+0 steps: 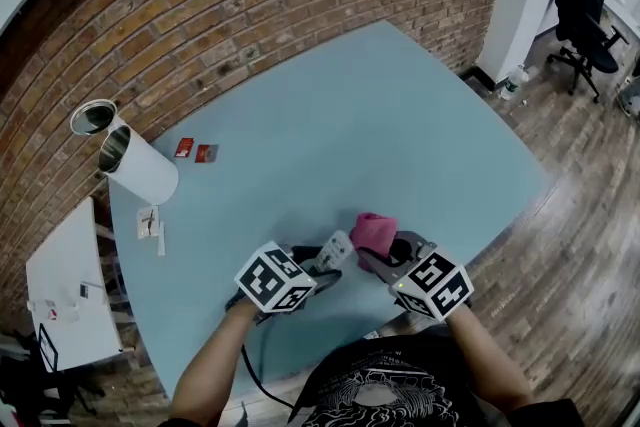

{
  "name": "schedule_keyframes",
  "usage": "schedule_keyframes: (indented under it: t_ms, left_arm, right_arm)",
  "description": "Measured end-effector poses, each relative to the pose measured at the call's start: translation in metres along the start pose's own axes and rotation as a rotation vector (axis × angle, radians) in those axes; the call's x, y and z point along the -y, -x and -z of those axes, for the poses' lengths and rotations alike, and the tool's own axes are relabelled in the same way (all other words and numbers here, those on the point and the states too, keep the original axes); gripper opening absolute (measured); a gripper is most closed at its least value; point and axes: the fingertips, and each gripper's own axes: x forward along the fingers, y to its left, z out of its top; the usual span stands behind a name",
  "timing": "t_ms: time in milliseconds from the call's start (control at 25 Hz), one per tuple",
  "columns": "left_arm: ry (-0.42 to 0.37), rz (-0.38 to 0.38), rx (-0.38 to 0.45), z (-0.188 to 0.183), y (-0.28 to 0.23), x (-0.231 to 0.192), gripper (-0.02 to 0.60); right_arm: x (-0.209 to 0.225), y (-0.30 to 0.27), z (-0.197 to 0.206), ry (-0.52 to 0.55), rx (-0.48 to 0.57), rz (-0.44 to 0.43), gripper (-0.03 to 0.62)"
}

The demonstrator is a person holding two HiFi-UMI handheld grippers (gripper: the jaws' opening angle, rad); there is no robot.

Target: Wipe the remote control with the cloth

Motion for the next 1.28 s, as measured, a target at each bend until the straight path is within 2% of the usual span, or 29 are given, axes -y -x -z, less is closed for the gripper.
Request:
schedule_keyframes:
  t_ms: [240, 480, 760, 1080, 1280]
  left_arm:
    - [-0.067, -0.036, -0.244, 0.050, -0.027, -0.006, 0.238]
    - [-0.143, -0.077, -0.387, 0.064, -0.035, -0.011, 0.241]
    - [-0.235, -0.122, -0.365, 0.069, -0.031, -0.009, 0.256]
    - [-0.189, -0.190, -0.317, 0.087, -0.003, -0.022, 0.264]
    - [-0.191, -0.212, -0.311, 0.095, 0.002, -0.023, 0.264]
  right_arm:
    - [0.003, -0.008, 0.019, -0.060, -0.058, 0.018, 0.063]
    - [-0.007, -0.014, 0.023, -0.070, -0.073, -0.012, 0.063]
    - [-0.025, -0.026, 0.015, -0.106, -0.057, -0.083, 0.063]
    - [-0.060, -0.056, -0.009, -0.250, -0.031, -0.249, 0.063]
    - [-0.080, -0.085, -0.023, -0.317, -0.029, -0.296, 0.063]
